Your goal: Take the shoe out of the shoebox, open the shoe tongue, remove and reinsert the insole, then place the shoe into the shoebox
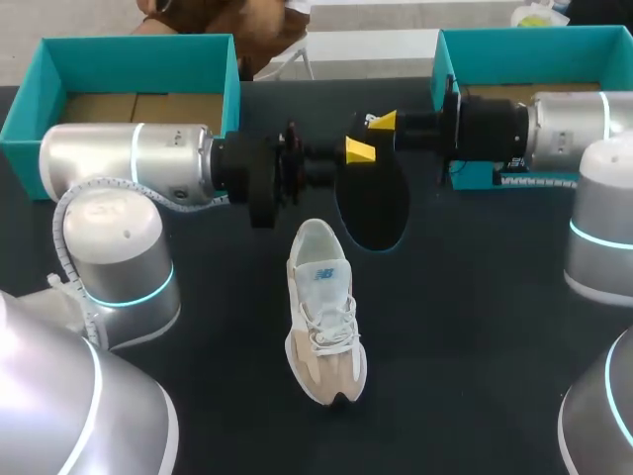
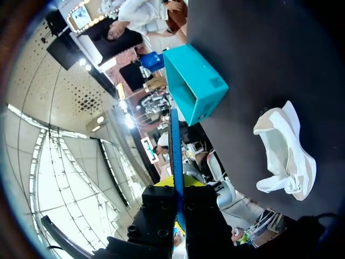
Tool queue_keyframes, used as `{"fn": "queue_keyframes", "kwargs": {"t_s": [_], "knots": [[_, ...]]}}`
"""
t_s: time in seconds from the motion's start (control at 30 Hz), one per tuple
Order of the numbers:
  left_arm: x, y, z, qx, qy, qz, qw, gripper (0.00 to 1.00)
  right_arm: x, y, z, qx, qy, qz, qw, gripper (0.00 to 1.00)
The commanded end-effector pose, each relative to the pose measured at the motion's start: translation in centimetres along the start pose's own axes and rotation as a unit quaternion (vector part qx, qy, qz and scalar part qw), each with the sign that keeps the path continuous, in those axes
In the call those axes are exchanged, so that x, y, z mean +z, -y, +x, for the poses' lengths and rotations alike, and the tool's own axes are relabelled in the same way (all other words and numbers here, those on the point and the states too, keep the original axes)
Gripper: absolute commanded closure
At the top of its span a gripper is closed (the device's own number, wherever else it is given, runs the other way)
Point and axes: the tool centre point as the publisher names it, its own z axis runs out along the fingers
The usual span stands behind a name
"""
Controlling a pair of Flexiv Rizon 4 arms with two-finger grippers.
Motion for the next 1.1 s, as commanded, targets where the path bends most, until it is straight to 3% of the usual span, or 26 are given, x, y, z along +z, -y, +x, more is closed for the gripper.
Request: {"fn": "queue_keyframes", "kwargs": {"t_s": [0.03,0.37,0.4,0.57,0.83,1.1], "knots": [[0.2,0.0,0.4,0.000,0.005,-0.006,1.000,1.00,0.3,0.0,0.0,0.001,0.003,0.001,1.000,1.00],[-0.2,0.0,0.8,-0.009,0.001,-0.009,1.000,1.00,0.2,0.6,0.0,-0.040,0.002,-0.009,0.999,1.00],[-0.4,0.1,0.7,-0.009,0.002,-0.009,1.000,1.00,0.1,0.7,0.2,-0.052,-0.003,-0.013,0.999,0.00],[-1.5,0.5,0.4,-0.009,0.005,-0.008,1.000,1.00,-1.1,1.2,0.3,-0.108,-0.011,-0.005,0.994,0.00],[-4.2,1.1,0.2,-0.015,-0.001,-0.013,1.000,1.00,-3.5,3.0,-0.1,-0.167,0.020,0.065,0.984,0.00],[-6.7,0.6,0.2,-0.033,0.003,-0.022,0.999,1.00,-6.5,4.7,-1.2,-0.190,0.033,0.042,0.980,0.00]]}}
